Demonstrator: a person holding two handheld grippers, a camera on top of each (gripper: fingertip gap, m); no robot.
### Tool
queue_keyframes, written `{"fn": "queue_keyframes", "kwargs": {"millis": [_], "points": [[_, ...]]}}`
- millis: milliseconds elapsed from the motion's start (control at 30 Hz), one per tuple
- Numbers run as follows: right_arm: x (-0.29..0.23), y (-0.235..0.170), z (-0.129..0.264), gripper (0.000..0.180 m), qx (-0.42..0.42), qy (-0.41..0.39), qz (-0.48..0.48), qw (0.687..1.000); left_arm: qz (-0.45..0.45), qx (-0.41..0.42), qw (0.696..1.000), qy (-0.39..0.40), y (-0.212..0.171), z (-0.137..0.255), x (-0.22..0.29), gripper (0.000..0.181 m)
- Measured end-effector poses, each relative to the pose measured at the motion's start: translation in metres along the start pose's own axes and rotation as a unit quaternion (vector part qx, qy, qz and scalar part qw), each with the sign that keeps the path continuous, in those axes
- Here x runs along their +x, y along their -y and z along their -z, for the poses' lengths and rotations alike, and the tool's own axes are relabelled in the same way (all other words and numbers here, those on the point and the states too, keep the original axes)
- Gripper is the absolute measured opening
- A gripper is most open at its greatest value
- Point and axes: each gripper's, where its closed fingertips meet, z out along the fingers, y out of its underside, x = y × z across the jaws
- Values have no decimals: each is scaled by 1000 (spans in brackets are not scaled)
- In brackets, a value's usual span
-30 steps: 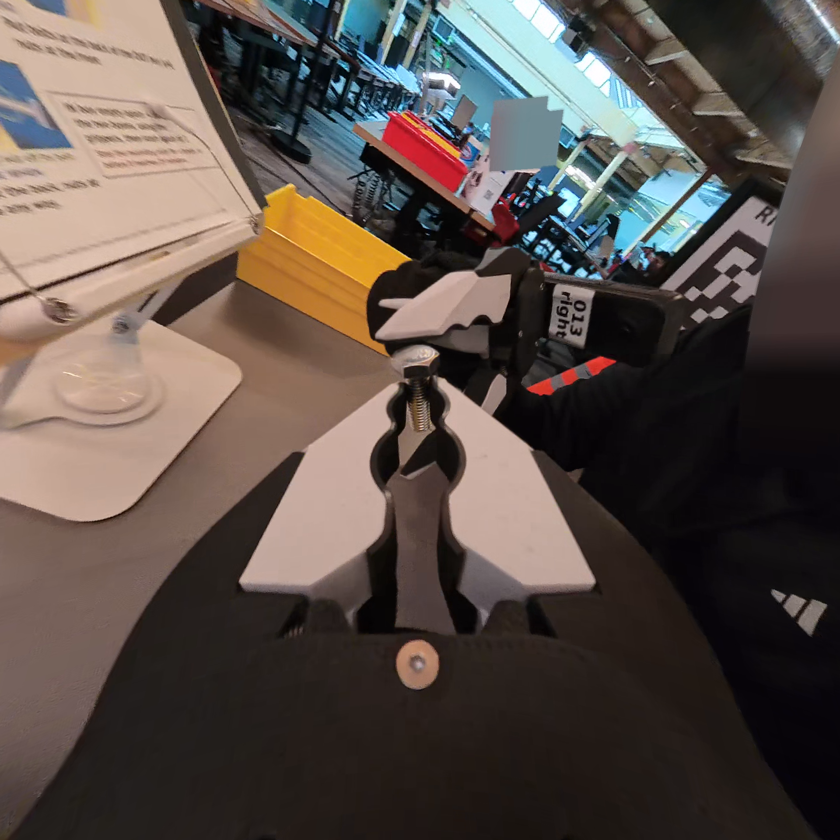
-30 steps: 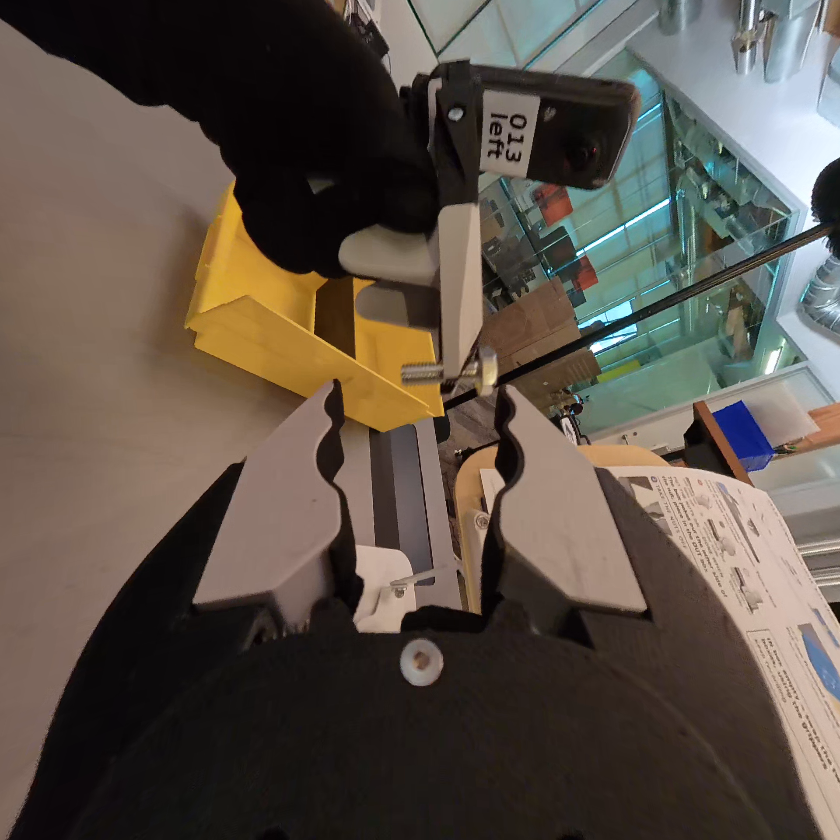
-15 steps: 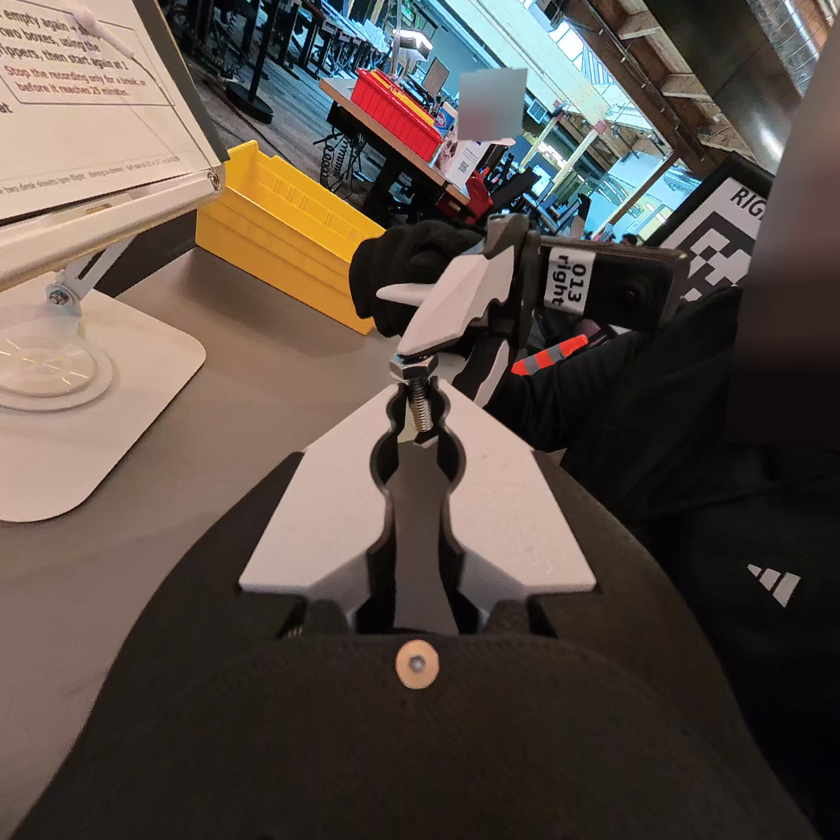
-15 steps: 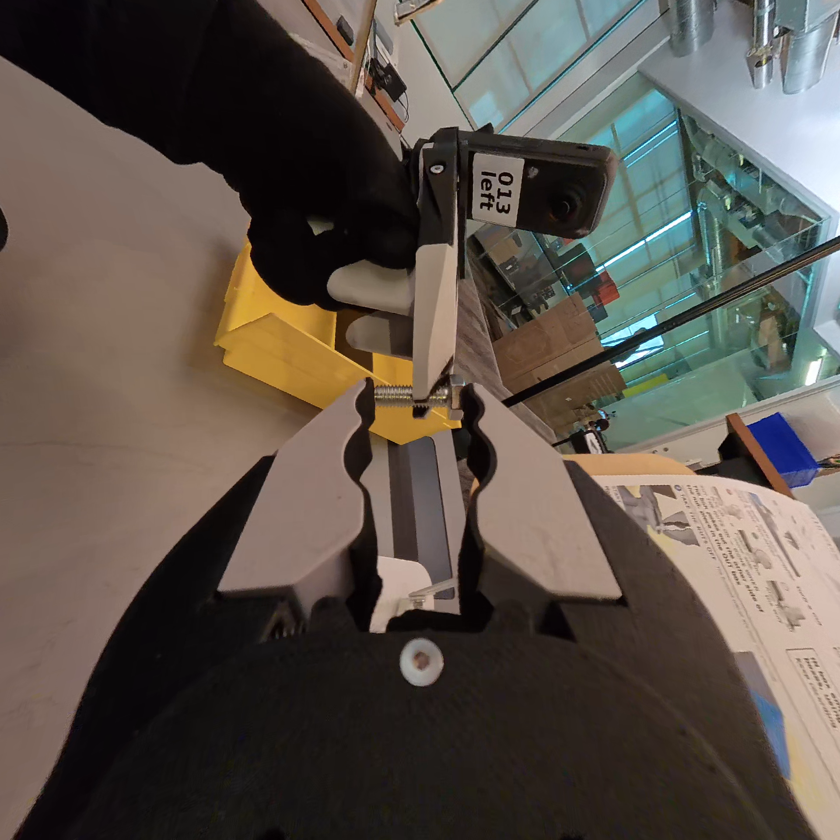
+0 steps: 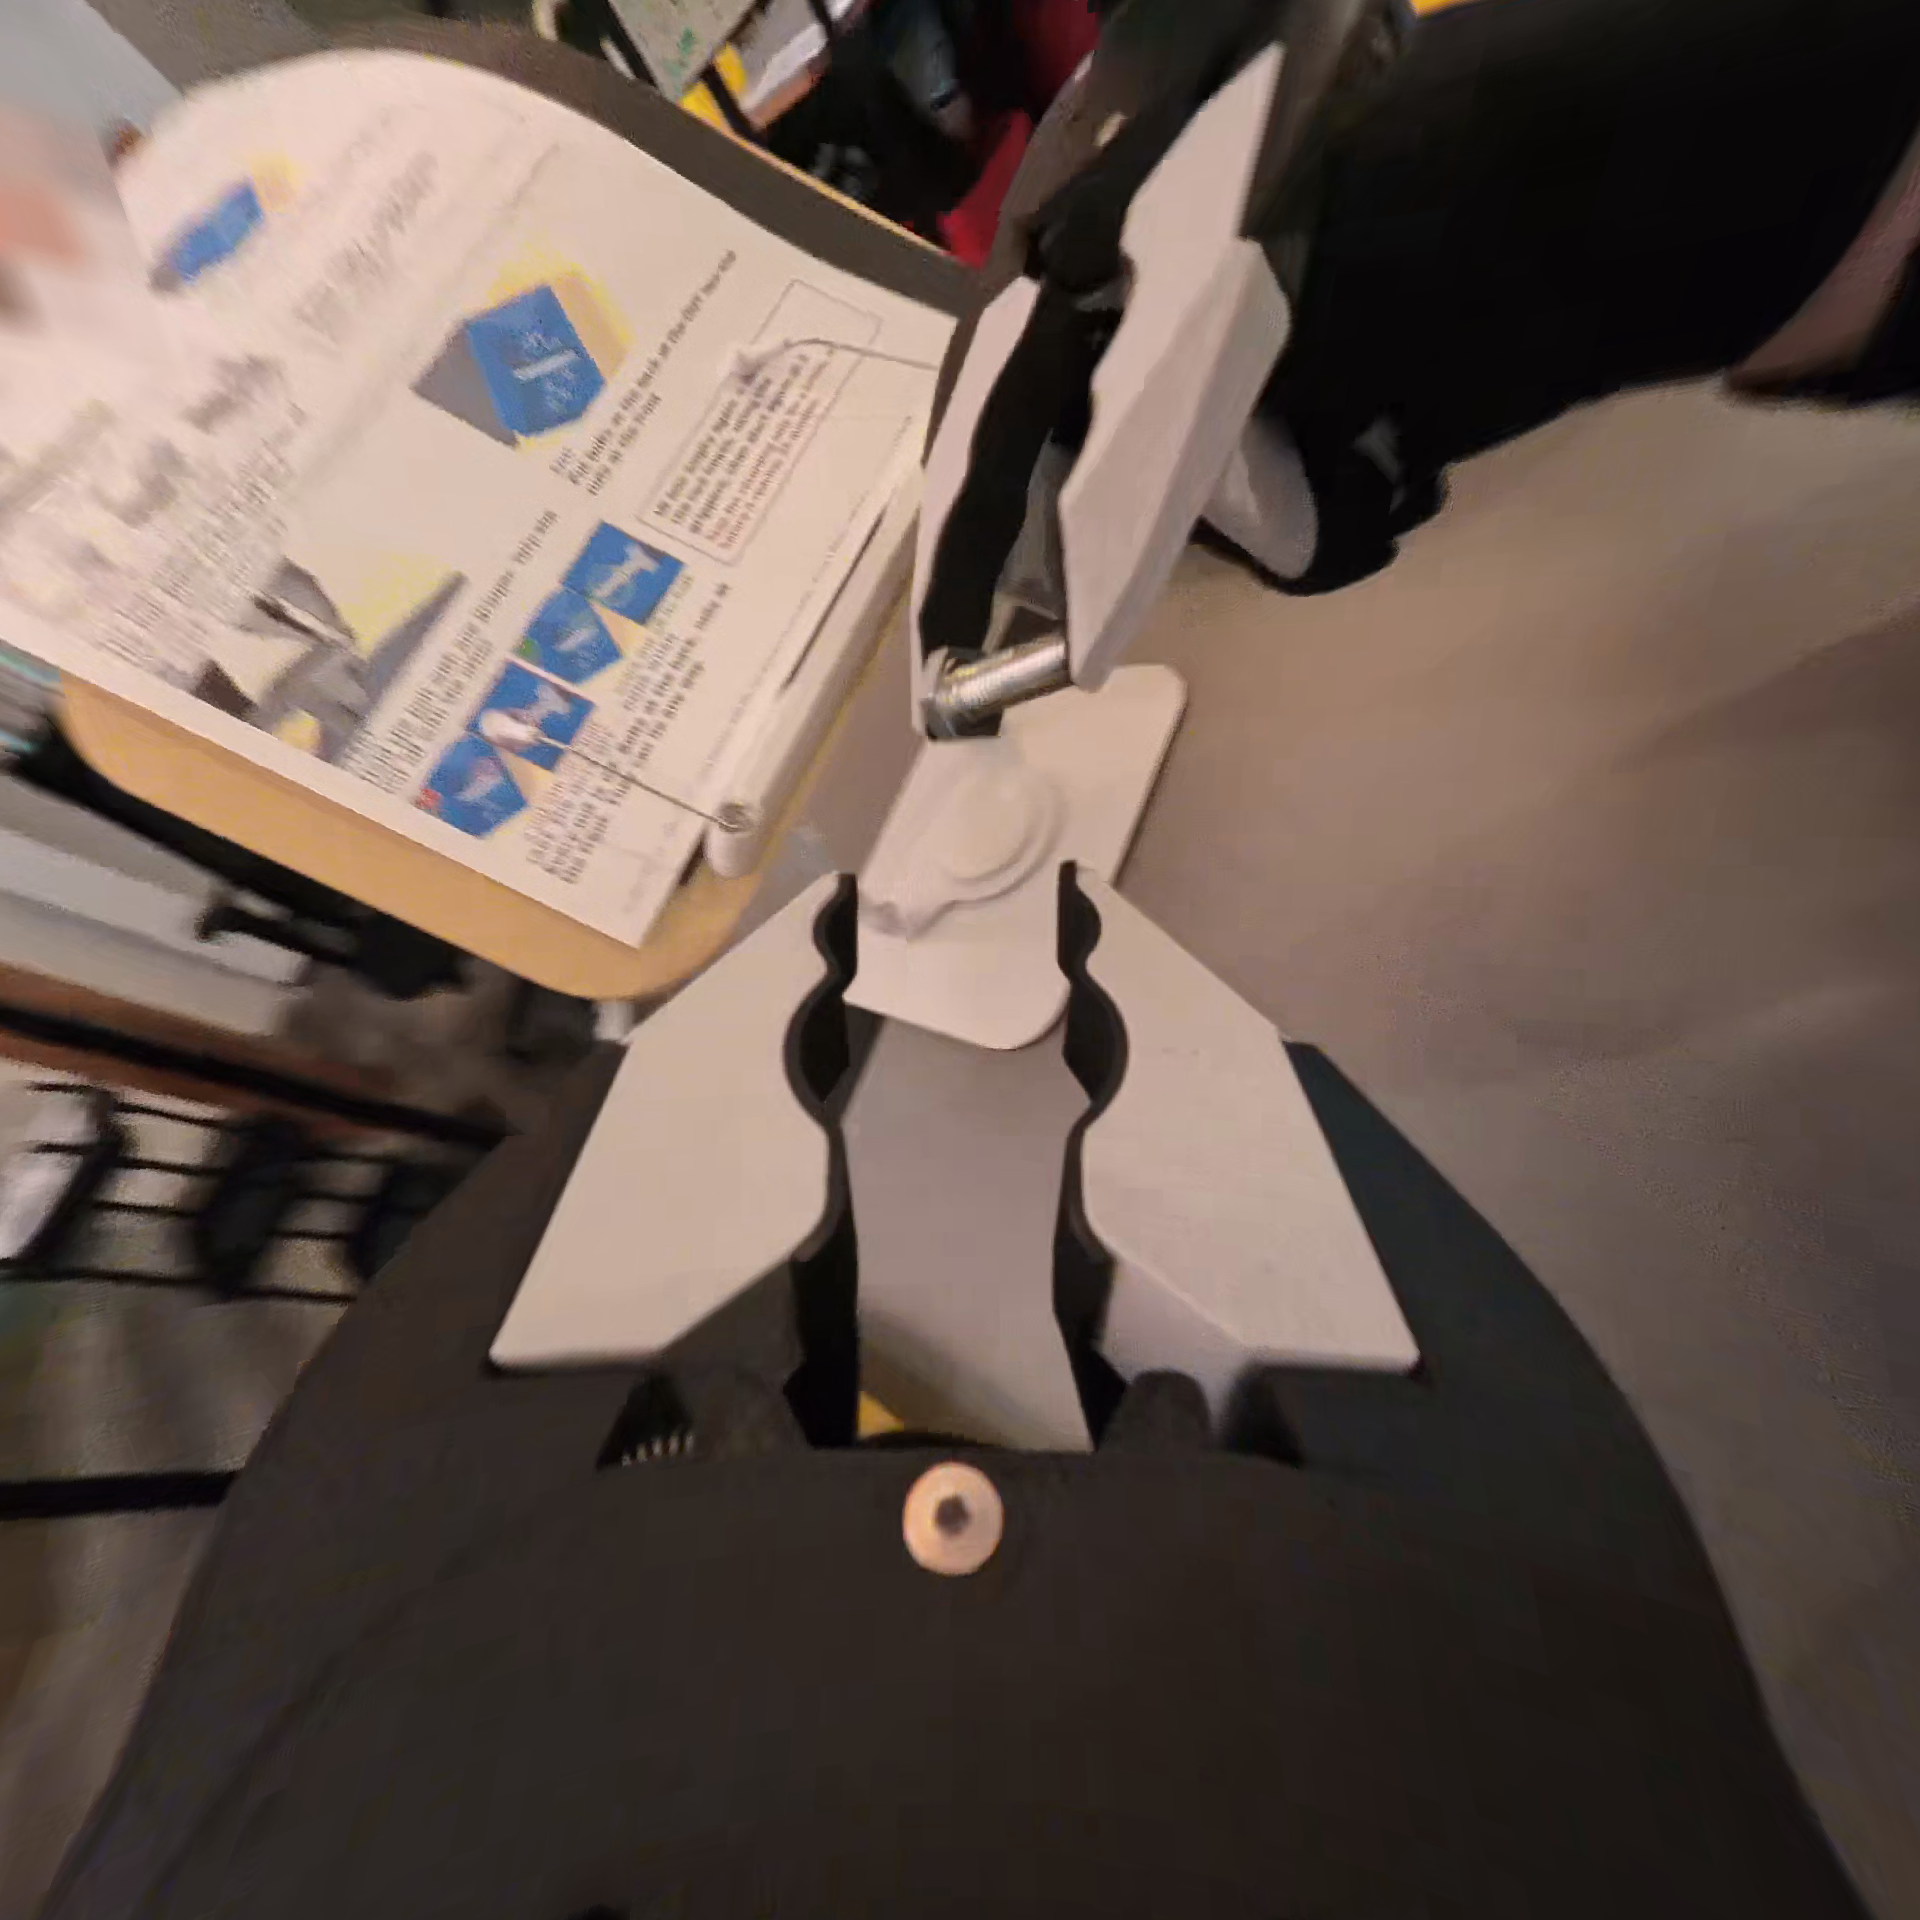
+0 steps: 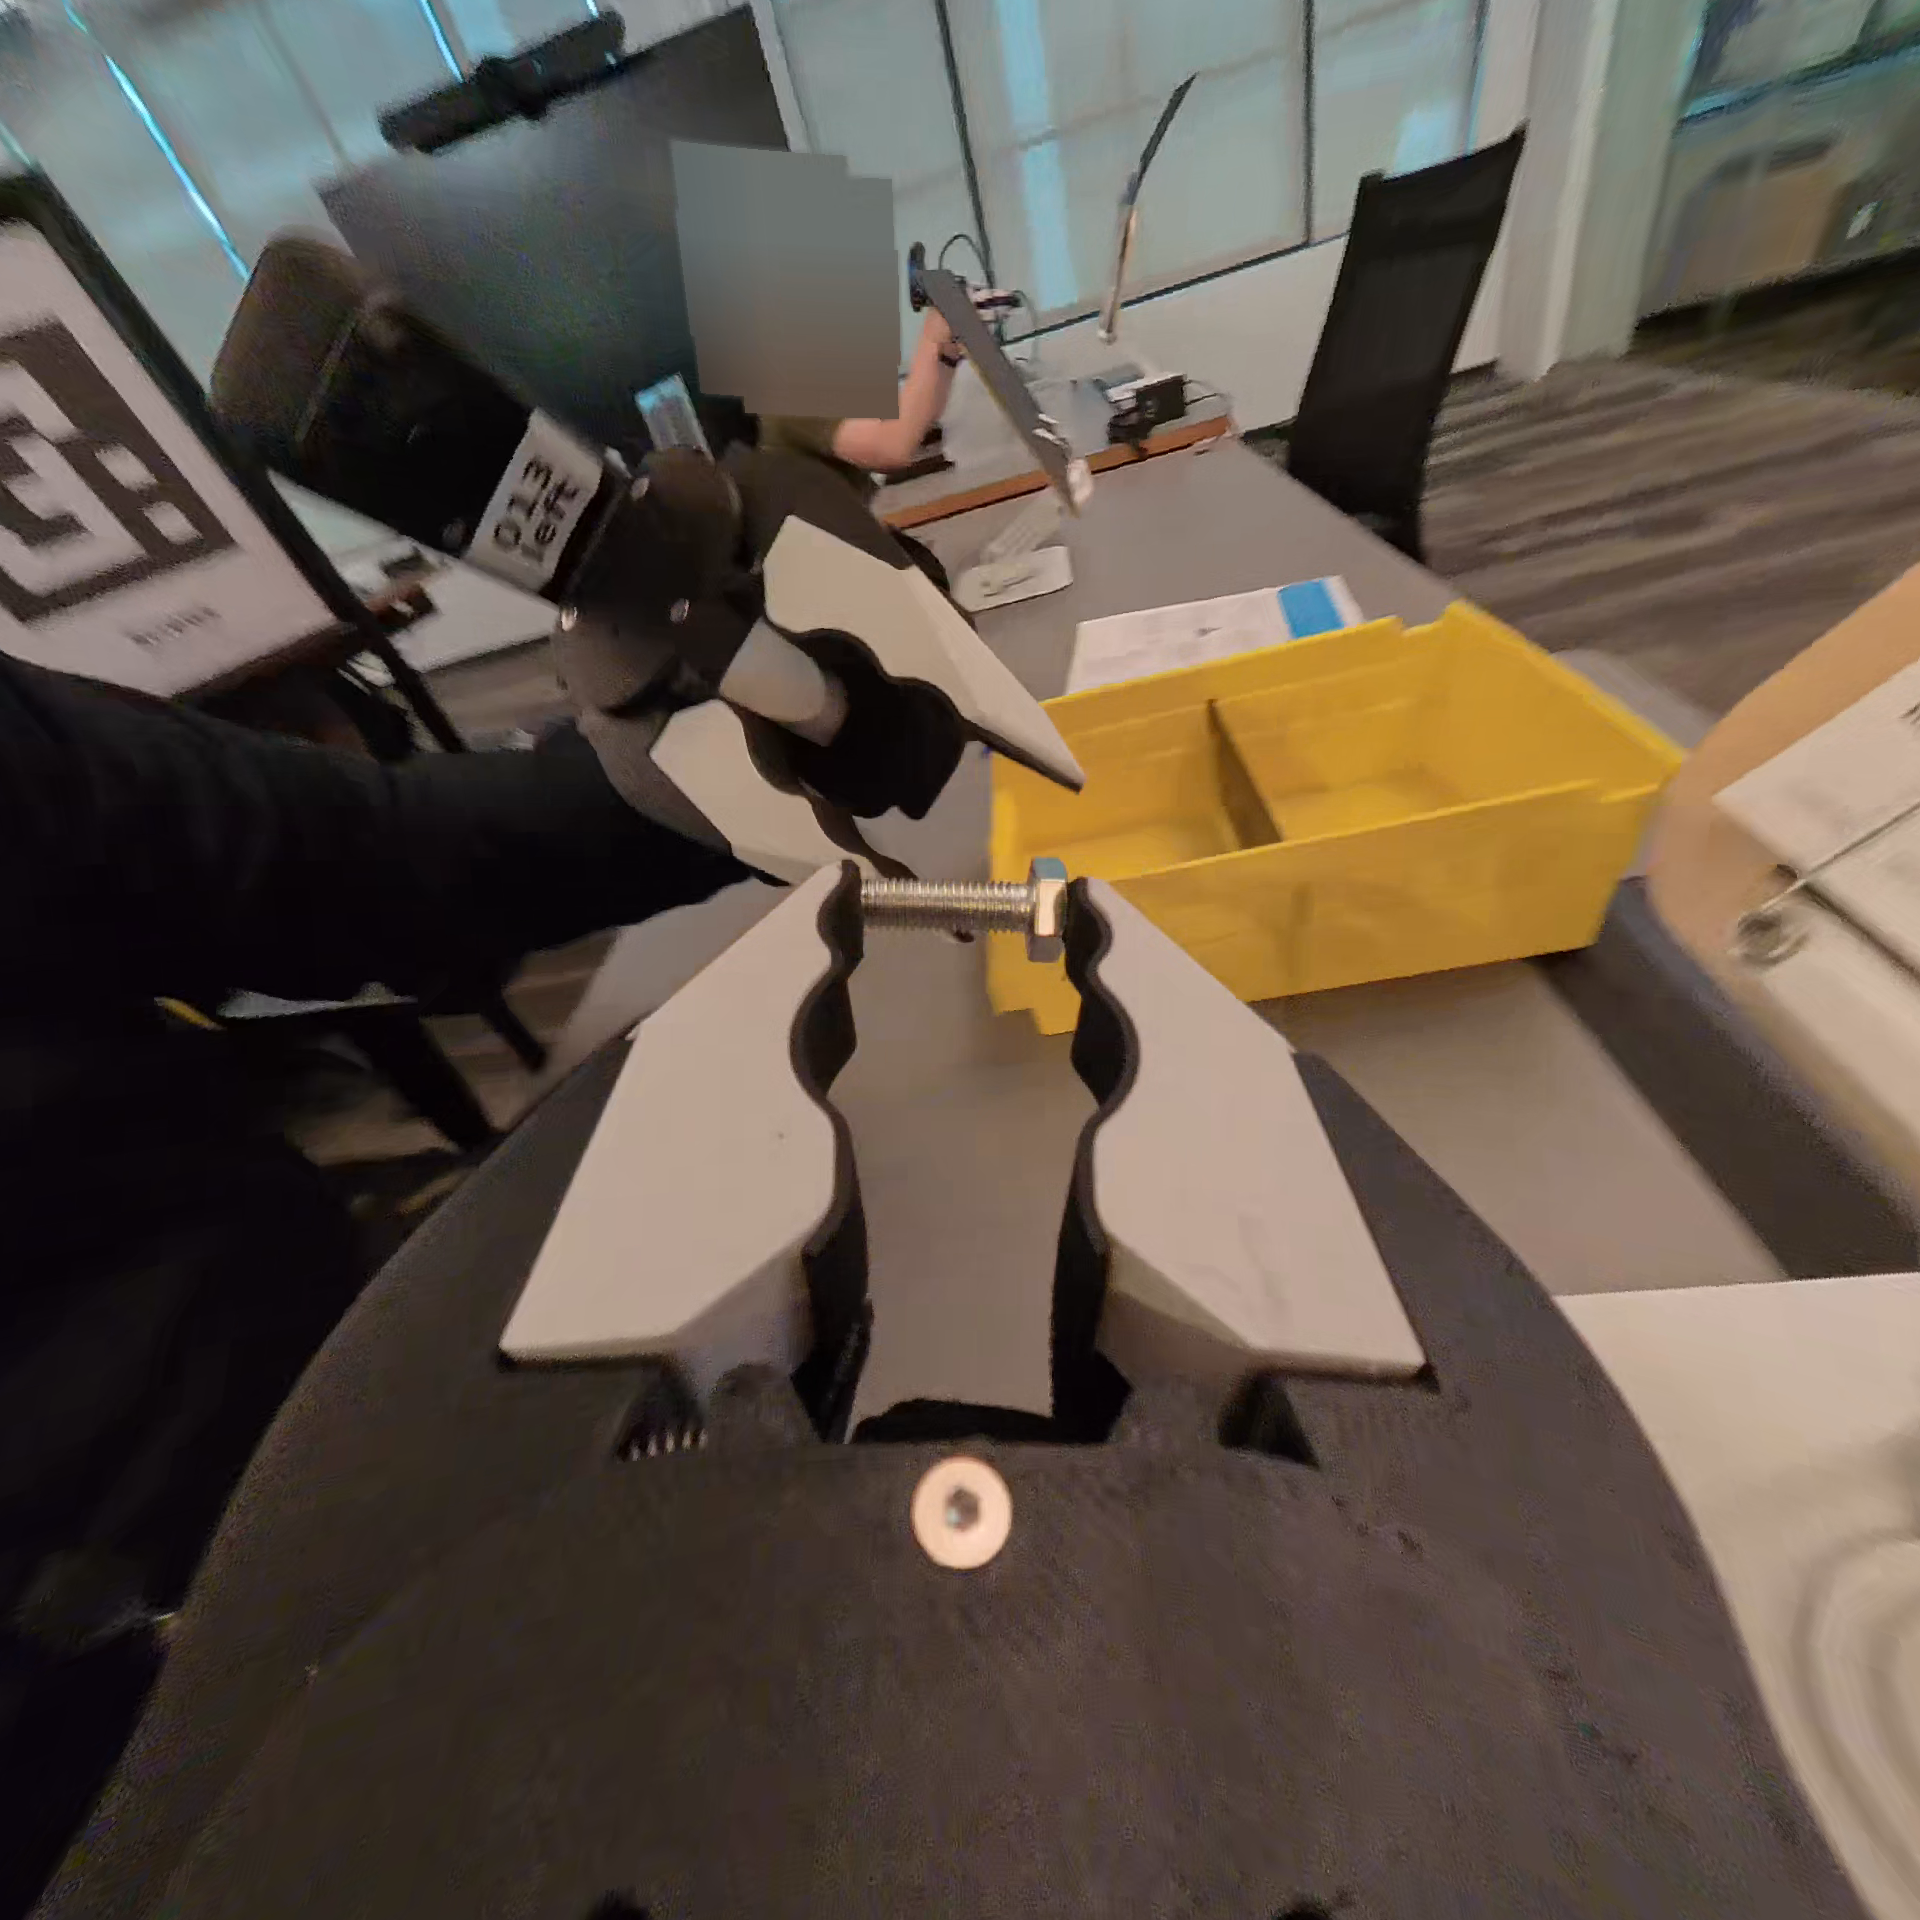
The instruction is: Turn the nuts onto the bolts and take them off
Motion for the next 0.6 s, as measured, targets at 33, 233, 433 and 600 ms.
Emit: {"fn": "queue_keyframes", "kwargs": {"millis": [33,233,433,600], "points": [[0,-3,0,37,0,15,-26,1000,-31,-6,999,21,1,-3,0,38],[-8,-9,-1,38,32,123,-146,981,-139,1,988,67,18,-17,10,33],[-10,-11,5,37,53,182,-200,961,-158,3,986,52,20,-25,17,24],[-9,-12,8,37,58,195,-213,956,-158,6,986,45,20,-28,23,16]]}}
